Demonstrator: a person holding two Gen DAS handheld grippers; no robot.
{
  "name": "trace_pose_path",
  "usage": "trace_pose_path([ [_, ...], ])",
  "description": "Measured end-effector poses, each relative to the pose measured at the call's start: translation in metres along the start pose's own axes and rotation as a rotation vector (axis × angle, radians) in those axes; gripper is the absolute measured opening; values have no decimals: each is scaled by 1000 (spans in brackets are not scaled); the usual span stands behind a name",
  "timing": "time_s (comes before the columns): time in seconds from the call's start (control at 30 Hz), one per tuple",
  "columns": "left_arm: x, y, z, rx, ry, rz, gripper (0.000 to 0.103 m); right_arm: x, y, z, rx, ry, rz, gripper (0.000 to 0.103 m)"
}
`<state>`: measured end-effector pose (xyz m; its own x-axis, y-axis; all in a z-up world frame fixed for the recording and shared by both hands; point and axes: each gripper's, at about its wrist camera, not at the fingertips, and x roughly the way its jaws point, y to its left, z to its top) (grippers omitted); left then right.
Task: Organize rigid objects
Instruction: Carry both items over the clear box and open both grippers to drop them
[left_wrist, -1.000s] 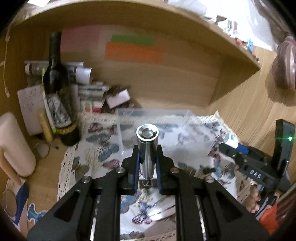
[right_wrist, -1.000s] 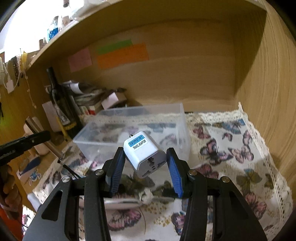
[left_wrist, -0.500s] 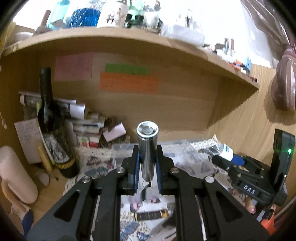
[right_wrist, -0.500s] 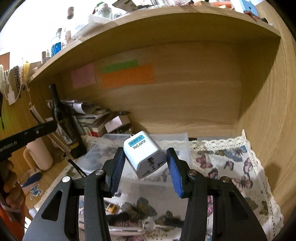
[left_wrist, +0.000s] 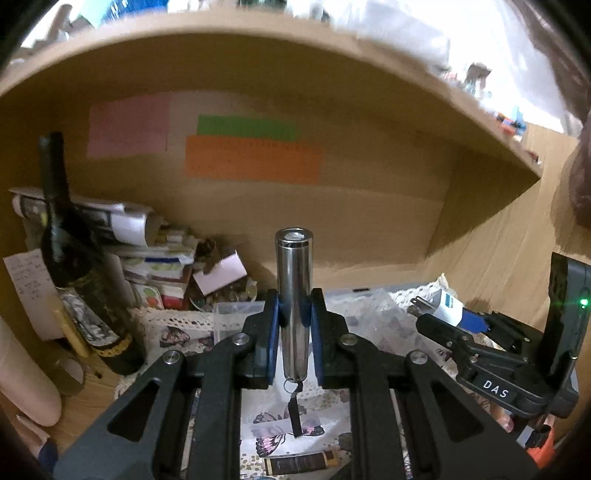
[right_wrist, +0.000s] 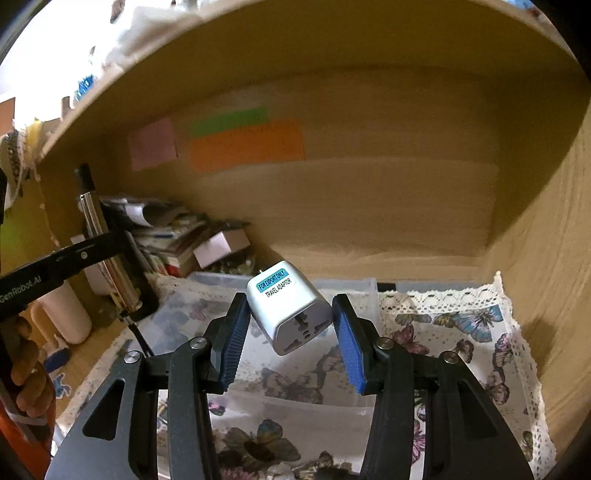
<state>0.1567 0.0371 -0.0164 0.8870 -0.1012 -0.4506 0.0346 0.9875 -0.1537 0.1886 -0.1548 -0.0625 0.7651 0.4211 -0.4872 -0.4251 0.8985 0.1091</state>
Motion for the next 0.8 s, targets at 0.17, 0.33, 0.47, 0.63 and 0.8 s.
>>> trace_pose_path([
  [0.17, 30, 3, -5, -5, 60, 4, 15, 26, -6, -8, 15, 72, 2, 43],
  [0.33, 60, 9, -17, -15, 151, -8, 15, 47, -9, -16, 16, 136, 7, 43],
  [0.47, 76, 8, -31, -16, 228, -21, 15, 59, -12, -23, 18, 188, 15, 43],
  [0.63, 90, 5, -45, -7, 297, -30, 15, 69, -11, -29, 1, 228, -3, 43],
  [0.8, 94, 7, -47, -26, 331, -45, 15, 69, -7, -29, -16, 236, -8, 44],
])
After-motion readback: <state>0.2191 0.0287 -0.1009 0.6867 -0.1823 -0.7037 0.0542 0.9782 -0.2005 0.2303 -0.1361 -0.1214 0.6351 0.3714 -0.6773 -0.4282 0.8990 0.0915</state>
